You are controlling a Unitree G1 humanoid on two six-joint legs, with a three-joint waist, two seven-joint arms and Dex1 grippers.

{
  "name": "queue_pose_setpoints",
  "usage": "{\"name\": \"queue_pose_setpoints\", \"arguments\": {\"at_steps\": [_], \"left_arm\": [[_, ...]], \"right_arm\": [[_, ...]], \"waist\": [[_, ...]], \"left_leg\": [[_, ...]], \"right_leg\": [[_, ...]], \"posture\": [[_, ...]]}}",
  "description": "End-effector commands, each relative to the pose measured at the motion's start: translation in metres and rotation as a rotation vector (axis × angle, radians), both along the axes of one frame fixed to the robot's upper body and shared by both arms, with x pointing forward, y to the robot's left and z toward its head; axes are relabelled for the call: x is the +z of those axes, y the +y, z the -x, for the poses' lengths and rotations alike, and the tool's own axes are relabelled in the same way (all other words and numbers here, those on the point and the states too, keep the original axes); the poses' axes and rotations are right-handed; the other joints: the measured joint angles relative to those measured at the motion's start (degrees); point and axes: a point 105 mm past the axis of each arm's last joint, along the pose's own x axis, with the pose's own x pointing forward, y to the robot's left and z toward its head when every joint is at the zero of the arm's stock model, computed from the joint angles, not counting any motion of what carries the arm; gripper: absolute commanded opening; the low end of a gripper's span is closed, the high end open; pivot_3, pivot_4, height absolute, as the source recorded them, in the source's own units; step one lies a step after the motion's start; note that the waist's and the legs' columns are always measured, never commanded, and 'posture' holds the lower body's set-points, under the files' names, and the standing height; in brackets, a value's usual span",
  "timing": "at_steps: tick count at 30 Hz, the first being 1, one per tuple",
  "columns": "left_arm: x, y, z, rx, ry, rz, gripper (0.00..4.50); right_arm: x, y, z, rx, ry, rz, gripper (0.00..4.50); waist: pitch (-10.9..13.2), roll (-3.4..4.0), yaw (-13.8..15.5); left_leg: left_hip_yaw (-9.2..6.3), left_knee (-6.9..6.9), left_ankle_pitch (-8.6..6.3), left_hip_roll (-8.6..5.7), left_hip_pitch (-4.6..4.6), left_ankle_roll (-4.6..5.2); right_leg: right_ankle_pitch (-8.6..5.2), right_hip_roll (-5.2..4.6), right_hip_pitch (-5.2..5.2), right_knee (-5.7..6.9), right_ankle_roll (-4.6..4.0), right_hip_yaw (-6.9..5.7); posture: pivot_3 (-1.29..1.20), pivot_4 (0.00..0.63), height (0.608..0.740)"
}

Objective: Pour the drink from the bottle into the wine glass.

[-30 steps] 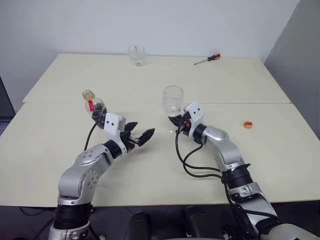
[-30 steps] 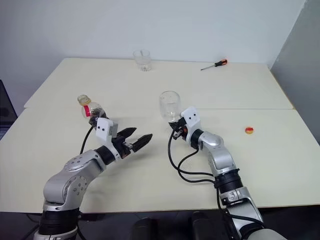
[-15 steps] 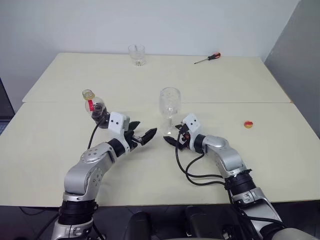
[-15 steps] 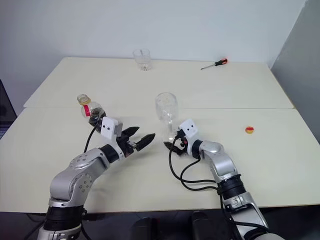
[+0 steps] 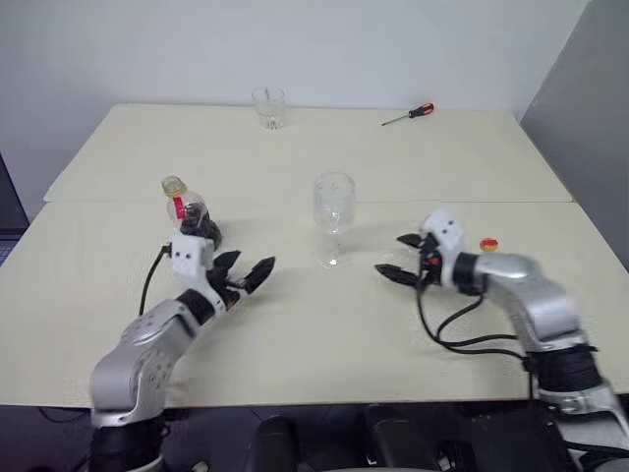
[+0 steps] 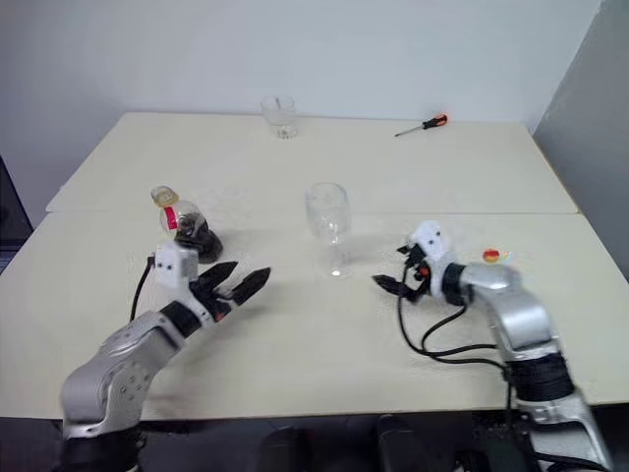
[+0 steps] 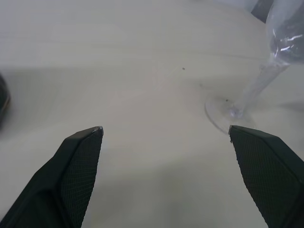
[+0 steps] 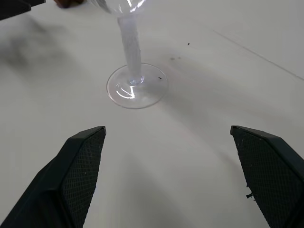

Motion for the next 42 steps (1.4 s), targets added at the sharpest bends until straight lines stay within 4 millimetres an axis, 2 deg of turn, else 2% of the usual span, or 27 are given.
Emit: {"name": "queue_pose_setpoints", "arguments": {"at_steps": [1, 3, 5, 7, 9, 13, 22, 30, 37, 42], "left_arm": [[0.016, 0.019, 0.023, 0.08, -0.102, -0.092, 4.5], [0.018, 0.028, 0.029, 0.134, -0.12, -0.123, 4.5], [0.02, 0.035, 0.026, 0.177, -0.137, -0.105, 4.5], [0.023, 0.047, 0.014, 0.258, -0.162, -0.088, 4.5], [0.031, 0.057, 0.001, 0.335, -0.191, -0.063, 4.5], [0.039, 0.055, -0.013, 0.36, -0.212, -0.078, 4.5], [0.037, 0.053, -0.031, 0.359, -0.224, -0.081, 4.5], [0.041, 0.061, -0.044, 0.423, -0.236, -0.093, 4.5], [0.04, 0.062, -0.056, 0.417, -0.242, -0.143, 4.5], [0.037, 0.059, -0.065, 0.401, -0.244, -0.153, 4.5]], "right_arm": [[0.046, -0.026, 0.023, 0.081, -0.042, -0.02, 4.49], [0.068, -0.032, 0.024, 0.085, -0.073, -0.054, 4.49], [0.092, -0.029, 0.022, 0.094, -0.136, -0.092, 4.49], [0.115, -0.017, 0.022, 0.142, -0.189, -0.141, 4.49], [0.128, -0.001, 0.027, 0.21, -0.202, -0.177, 4.49], [0.127, 0.012, 0.024, 0.22, -0.183, -0.124, 4.49], [0.124, 0.012, 0.026, 0.254, -0.174, -0.073, 4.49], [0.125, 0.014, 0.026, 0.258, -0.18, -0.059, 4.49], [0.137, 0.019, 0.015, 0.2, -0.226, -0.096, 4.49], [0.138, 0.021, 0.017, 0.203, -0.23, -0.089, 4.49]], "waist": [[0.07, 0.01, -0.01], [0.13, -0.06, -0.02], [0.14, -0.08, -0.07], [0.14, -0.1, -0.03], [0.15, -0.1, 0.04], [0.13, -0.19, 0.23], [0.18, -0.25, 0.54], [0.18, -0.25, 0.47], [0.18, -0.24, 0.42], [0.18, -0.25, 0.57]], "left_leg": [[0.0, -0.02, 0.0, 0.0, 0.01, 0.0], [0.0, -0.02, 0.0, -0.05, 0.03, 0.0], [0.0, 0.0, 0.0, -0.04, 0.08, 0.01], [0.0, 0.0, 0.0, -0.06, 0.11, 0.01], [0.0, 0.0, 0.0, -0.09, 0.09, 0.01], [-0.02, -0.01, -0.01, -0.03, -0.05, 0.0], [0.02, 0.0, -0.06, -0.17, -0.11, 0.0], [0.04, 0.02, -0.05, -0.11, -0.04, 0.01], [0.04, 0.02, -0.05, -0.11, -0.04, 0.01], [0.05, 0.01, -0.05, -0.12, -0.08, 0.0]], "right_leg": [[-0.02, -0.04, 0.0, -0.01, -0.01, 0.01], [-0.03, -0.22, -0.02, -0.02, -0.02, 0.04], [-0.01, -0.25, 0.0, -0.01, -0.05, 0.04], [-0.14, -0.19, 0.03, -0.01, -0.37, 0.01], [-0.11, 0.03, 0.03, 0.01, -0.32, -0.01], [0.0, 0.08, 0.01, -0.08, -0.1, -0.04], [0.01, -0.26, -0.04, -0.08, -0.13, -0.08], [-0.01, -0.22, -0.01, 0.02, -0.05, -0.16], [0.04, -0.21, -0.02, 0.02, -0.13, -0.13], [0.07, -0.22, -0.03, 0.0, -0.18, -0.17]], "posture": [[0.0, 0.15, 0.74], [0.0, 0.15, 0.74], [0.0, 0.15, 0.74], [0.0, 0.15, 0.74], [0.0, 0.15, 0.74], [0.0, 0.15, 0.74], [0.0, 0.15, 0.74], [0.0, 0.15, 0.74], [0.0, 0.15, 0.74], [0.0, 0.15, 0.74]]}}
